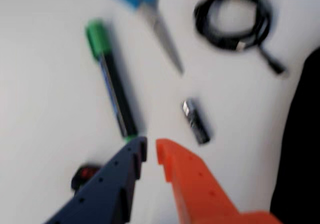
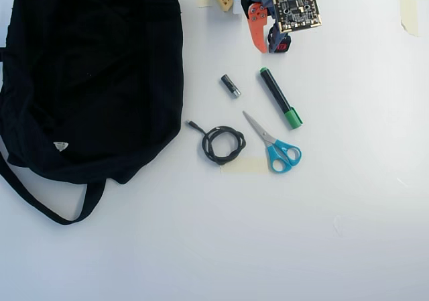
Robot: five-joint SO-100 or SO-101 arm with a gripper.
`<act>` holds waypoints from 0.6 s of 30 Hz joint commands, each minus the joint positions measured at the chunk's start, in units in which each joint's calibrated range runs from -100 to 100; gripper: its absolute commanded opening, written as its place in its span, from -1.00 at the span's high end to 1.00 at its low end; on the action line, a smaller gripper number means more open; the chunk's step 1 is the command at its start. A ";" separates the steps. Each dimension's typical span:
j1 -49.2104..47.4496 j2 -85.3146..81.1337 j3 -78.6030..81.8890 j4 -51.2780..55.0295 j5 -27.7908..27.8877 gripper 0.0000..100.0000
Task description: Put the bike light into the black bag
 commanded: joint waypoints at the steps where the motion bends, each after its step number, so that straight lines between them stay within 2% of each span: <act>1: -3.04 -1.86 -1.35 3.78 -0.23 0.95; 18: -11.56 -7.92 3.59 3.95 0.50 0.95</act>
